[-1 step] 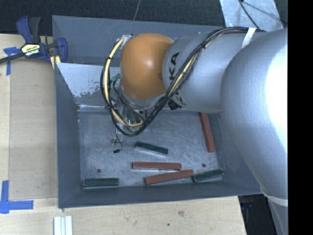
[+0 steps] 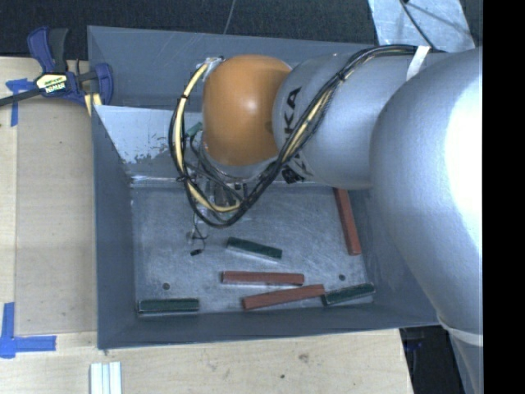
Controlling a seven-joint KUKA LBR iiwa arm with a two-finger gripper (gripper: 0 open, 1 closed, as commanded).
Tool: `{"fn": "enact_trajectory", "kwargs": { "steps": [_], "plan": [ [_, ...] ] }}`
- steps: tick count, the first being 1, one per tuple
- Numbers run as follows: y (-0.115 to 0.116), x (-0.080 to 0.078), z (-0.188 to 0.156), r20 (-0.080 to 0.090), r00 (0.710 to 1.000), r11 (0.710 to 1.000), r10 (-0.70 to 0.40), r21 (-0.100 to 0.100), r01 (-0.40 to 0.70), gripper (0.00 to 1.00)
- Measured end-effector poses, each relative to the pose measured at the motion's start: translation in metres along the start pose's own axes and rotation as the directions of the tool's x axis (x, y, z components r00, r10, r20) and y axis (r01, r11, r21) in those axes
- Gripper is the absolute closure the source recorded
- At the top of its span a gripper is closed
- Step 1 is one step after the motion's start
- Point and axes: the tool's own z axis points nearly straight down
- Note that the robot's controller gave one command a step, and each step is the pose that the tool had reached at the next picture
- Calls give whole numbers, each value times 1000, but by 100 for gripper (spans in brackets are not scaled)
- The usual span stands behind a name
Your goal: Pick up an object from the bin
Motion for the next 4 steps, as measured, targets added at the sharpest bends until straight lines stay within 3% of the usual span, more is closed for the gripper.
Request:
{"fn": "enact_trajectory", "kwargs": {
  "steps": [1,2,3,4],
  "plan": [
    [-49,-14,29,3,1000,1000,-12,-2,12,0],
    [-79,-25,39,-2,1000,1000,24,4,-24,0],
    [-77,-28,33,2,1000,1000,19,-1,-19,0],
    [-138,-11,35,0,990,990,-138,1,138,0]
  ]
}}
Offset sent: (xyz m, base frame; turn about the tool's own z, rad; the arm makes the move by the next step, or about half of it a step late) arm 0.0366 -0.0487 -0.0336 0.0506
